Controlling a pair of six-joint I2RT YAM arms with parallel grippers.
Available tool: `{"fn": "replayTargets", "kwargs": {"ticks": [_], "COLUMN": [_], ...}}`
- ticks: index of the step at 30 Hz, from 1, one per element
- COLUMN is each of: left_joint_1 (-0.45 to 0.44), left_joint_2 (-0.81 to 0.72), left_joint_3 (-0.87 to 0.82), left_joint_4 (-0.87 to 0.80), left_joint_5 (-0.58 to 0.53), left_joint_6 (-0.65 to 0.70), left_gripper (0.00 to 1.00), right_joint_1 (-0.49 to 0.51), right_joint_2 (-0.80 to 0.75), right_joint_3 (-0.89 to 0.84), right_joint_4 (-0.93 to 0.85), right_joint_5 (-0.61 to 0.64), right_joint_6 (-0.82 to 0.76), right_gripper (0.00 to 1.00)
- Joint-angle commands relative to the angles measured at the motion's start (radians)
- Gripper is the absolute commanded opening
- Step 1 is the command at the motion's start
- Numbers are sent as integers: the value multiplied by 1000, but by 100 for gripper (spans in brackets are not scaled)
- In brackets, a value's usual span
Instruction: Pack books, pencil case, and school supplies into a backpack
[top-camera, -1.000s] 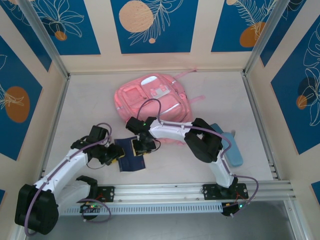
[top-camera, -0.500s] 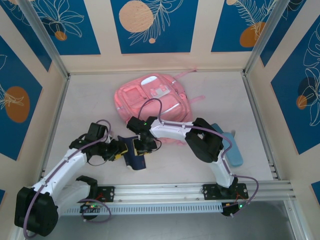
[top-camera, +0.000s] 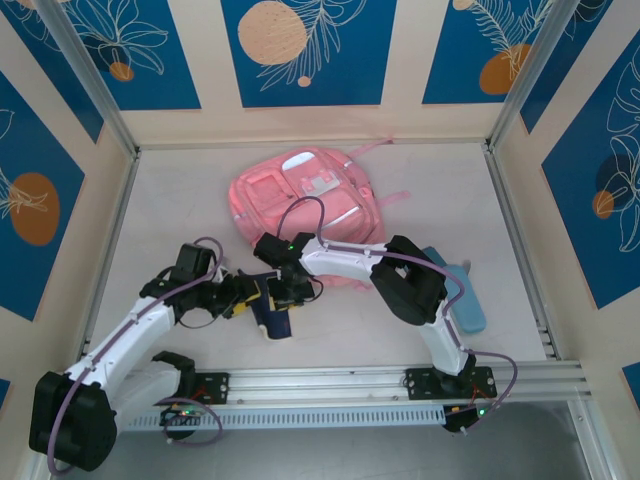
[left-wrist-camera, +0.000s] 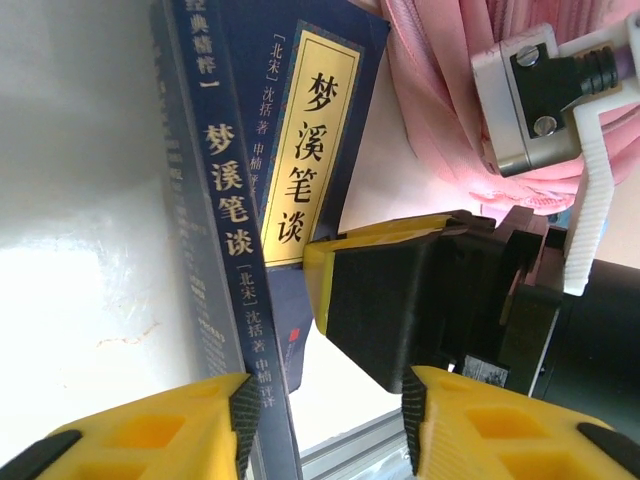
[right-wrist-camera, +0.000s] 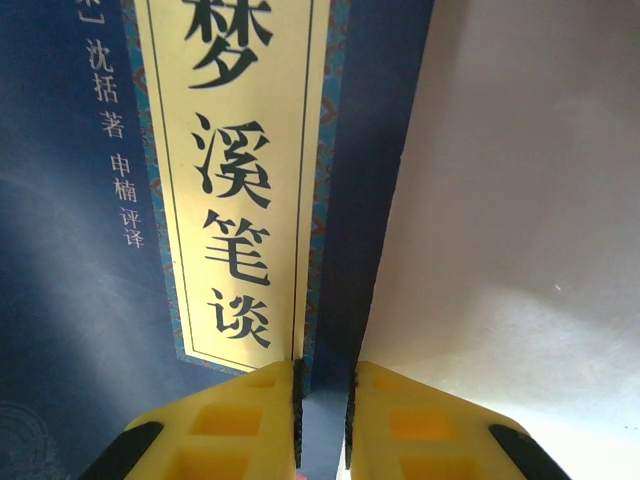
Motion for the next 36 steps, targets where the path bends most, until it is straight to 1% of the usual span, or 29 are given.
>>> {"fn": "replayTargets", "kwargs": {"ticks": [1,5,9,12,13,19,21,24,26,27,29,31,36], "left_joint_1": [-4,-5,-4,-4,-4,-4,-4,-4,-4,-4,-5,-4,-6], "left_joint_2": [28,42,47,48,48,46,48,47,43,37,26,10,-14], "left_joint_3": [-30,-44,-42,-35,-29,22,40,73,98,109,131,151,206], "left_joint_4": [86,124,125,118,101,-17,-54,-108,-138,-146,-157,-150,-52], "left_joint_5": [-4,-8,-38,-38,-46,-101,-121,-153,-169,-171,-172,-168,-137], "left_joint_6": [-32,-80,-101,-86,-74,28,59,96,110,111,108,86,-10], "left_gripper": [48,56,58,56,55,36,27,15,6,1,0,0,0], "right_joint_1": [20,19,18,19,18,20,23,25,25,23,20,13,-29], "right_joint_2": [58,56,56,51,51,24,-8,-81,-146,-190,-254,-331,-527], "right_joint_3": [-48,-51,-53,-55,-56,-63,-62,-67,-73,-77,-87,-107,-212], "right_joint_4": [32,33,35,35,35,43,45,52,56,51,40,37,79], "right_joint_5": [-27,-26,-25,-24,-23,-17,-14,-11,-3,19,58,95,128], "right_joint_6": [28,32,35,34,34,31,20,10,6,16,35,60,114], "right_gripper": [19,19,19,19,19,20,23,30,39,45,50,60,77]}}
